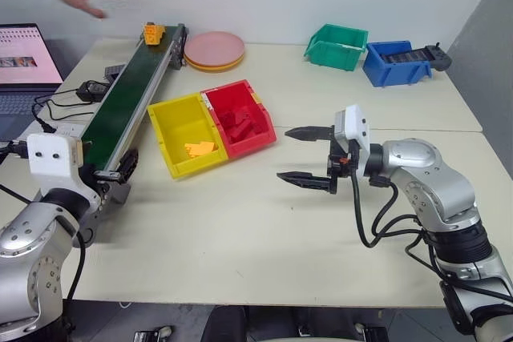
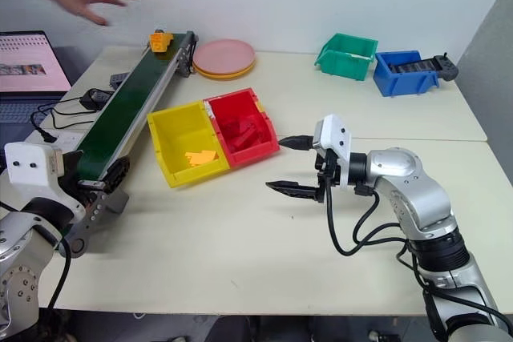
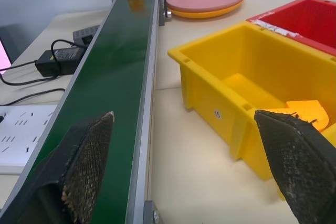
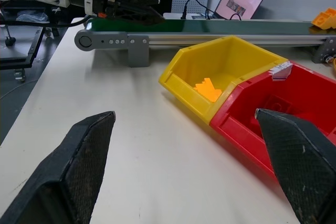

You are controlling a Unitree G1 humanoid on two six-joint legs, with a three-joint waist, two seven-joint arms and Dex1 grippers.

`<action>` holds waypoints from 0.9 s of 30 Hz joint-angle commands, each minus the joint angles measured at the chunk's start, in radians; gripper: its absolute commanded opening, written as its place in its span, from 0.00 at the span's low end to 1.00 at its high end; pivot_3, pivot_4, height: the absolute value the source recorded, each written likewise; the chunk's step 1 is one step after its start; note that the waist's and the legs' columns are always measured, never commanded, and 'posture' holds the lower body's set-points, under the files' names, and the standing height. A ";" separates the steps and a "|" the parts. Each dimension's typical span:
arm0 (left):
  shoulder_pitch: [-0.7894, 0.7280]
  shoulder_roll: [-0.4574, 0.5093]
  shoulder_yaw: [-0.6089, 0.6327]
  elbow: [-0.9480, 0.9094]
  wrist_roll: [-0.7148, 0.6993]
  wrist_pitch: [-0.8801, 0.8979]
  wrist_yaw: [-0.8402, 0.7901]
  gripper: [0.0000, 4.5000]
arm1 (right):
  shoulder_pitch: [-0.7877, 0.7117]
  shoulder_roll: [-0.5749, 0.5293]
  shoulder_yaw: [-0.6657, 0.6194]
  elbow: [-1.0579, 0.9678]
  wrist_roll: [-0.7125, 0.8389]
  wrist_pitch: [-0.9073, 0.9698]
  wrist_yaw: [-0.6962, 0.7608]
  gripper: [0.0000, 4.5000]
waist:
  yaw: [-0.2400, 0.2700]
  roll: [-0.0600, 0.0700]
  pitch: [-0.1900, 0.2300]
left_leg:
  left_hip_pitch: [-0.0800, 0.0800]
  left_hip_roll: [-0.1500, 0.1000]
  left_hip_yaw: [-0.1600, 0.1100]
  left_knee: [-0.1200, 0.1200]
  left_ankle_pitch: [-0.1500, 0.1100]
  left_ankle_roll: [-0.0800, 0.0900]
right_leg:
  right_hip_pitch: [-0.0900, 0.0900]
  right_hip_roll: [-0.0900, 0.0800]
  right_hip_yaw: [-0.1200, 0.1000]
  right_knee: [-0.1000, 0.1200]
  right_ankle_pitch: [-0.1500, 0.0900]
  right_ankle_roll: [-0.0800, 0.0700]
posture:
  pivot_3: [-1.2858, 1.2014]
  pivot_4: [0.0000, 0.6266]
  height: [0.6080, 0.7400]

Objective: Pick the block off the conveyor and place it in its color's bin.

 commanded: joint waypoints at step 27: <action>0.048 0.013 0.046 -0.012 0.017 0.005 0.048 1.00 | -0.064 0.019 0.029 -0.028 0.040 -0.011 0.045 1.00 | 0.000 0.000 0.000 | 0.000 0.000 0.000 0.000 0.000 0.000 | 0.000 0.000 0.000 0.000 0.000 0.000 | 0.52 0.24 1.00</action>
